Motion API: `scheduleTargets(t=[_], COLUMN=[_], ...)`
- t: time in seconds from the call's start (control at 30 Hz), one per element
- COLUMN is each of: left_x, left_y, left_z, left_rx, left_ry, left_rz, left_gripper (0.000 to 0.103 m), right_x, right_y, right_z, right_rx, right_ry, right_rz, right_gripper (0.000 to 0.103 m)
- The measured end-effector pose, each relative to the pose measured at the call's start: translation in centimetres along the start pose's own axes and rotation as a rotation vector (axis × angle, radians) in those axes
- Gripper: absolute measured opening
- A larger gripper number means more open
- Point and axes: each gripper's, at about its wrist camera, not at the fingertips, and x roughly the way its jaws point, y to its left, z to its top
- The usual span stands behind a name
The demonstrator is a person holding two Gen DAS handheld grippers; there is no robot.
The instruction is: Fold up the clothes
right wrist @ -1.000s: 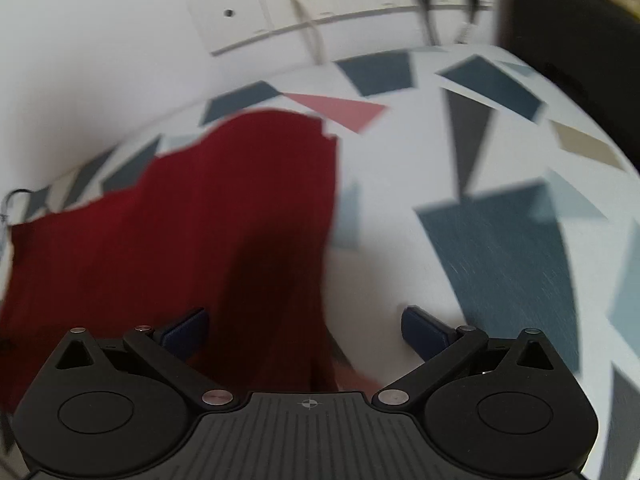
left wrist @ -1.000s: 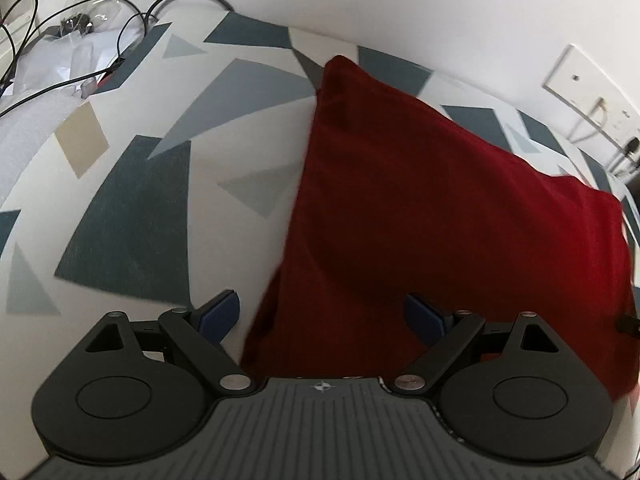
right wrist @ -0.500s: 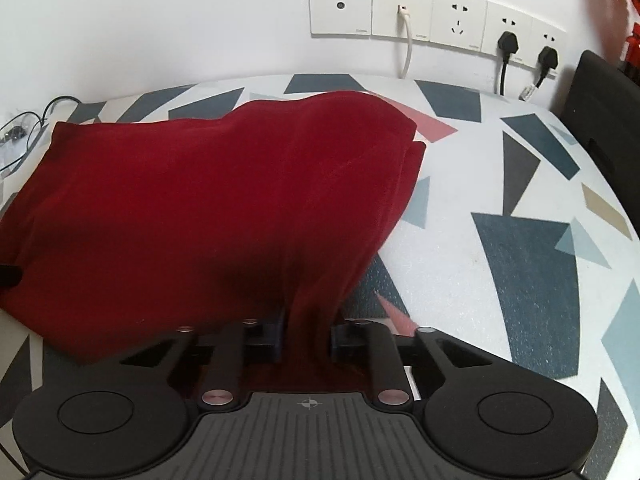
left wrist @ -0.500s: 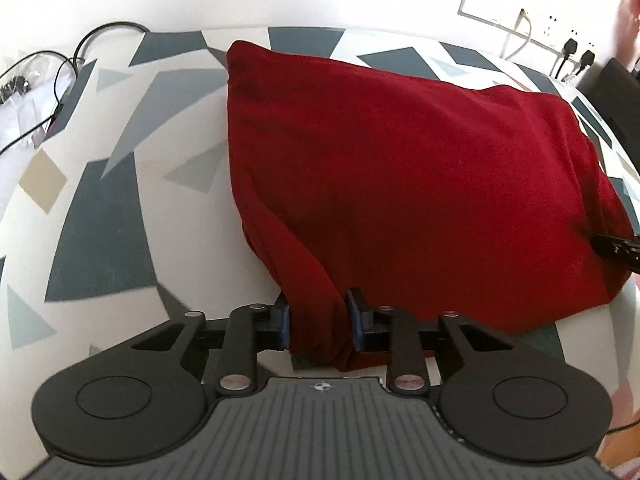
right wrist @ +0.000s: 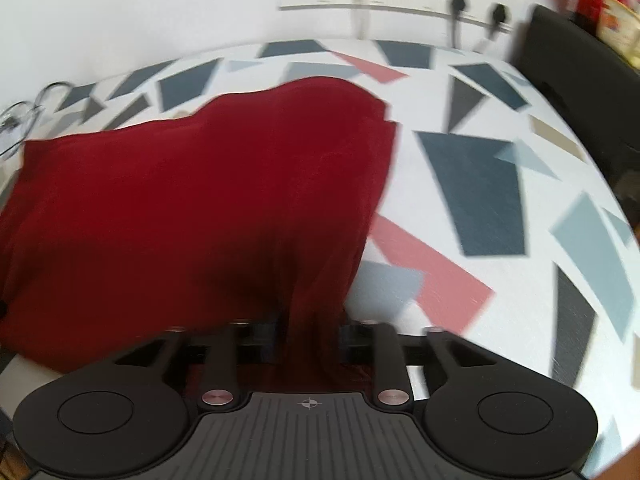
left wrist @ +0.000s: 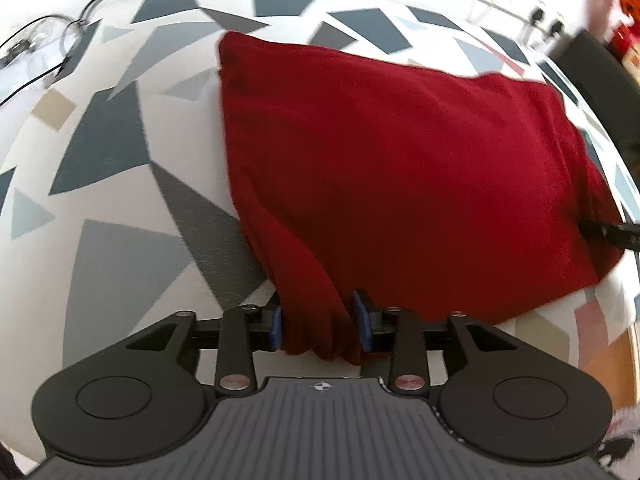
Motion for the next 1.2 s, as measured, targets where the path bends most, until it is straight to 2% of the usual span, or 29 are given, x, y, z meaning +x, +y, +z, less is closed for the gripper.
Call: scheduleTargets(t=[0.03,0.07,0.1,0.13,0.17,0.2,0.4,0.5,0.53,0.6,0.73,1.0,1.2], left_x=[-0.1,-0.2,-0.3,-0.5,-0.5,-0.4,2.6,3.7,4.0,4.8,5.7,5.4,5.3], left_y=[0.5,1.0,1.4,1.7,1.9,2.2,3.5,3.0,2.8,2.2,0.5,0.6,0.6], left_z=[0.2,0.5,0.7,1.1,1.6,2.1,5.9,7.1,7.4,8.0,8.2,7.6,6.9], left_rx=[-0.024,-0.046,-0.055,-0.055,-0.050,-0.046,-0.075,-0.073,-0.072,-0.056,0.037,0.000,-0.005], left_ry=[-0.007,-0.015,-0.028,-0.048,-0.068,-0.084,-0.075,-0.088,-0.082,-0.066,-0.060,-0.096,-0.142], left_rz=[-0.001,0.000,-0.001,-0.002,0.003,0.010,0.021,0.028,0.024,0.013,0.082,0.092,0.094], left_gripper=[0.041,0.044,0.050,0.055,0.068,0.076,0.078,0.084,0.086,0.103,0.103,0.103,0.103], right_x=[-0.2,-0.6,-1.0,-1.4,-1.9,-2.2,0.2,1.9,2.3,3.1,5.0,6.3,6.3], right_y=[-0.2,-0.4,-0.7,-1.0,-1.5,-2.0,-4.1,-4.0,-3.8,-3.3,-1.7,0.3,0.0], right_z=[0.1,0.2,0.4,0.6,0.7,1.0,2.9,3.7,3.9,4.4,5.4,5.7,6.1], right_rx=[0.016,0.032,0.049,0.067,0.087,0.109,0.248,0.276,0.283,0.277,0.191,0.037,0.006], right_ry=[-0.010,-0.033,-0.062,-0.097,-0.136,-0.163,-0.148,-0.124,-0.126,-0.130,-0.087,-0.091,-0.080], right_rz=[-0.012,-0.019,-0.027,-0.026,-0.017,-0.003,0.063,0.082,0.086,0.093,0.086,0.027,0.048], right_gripper=[0.059,0.068,0.089,0.102,0.102,0.102,0.102,0.102,0.102,0.102,0.102,0.102,0.102])
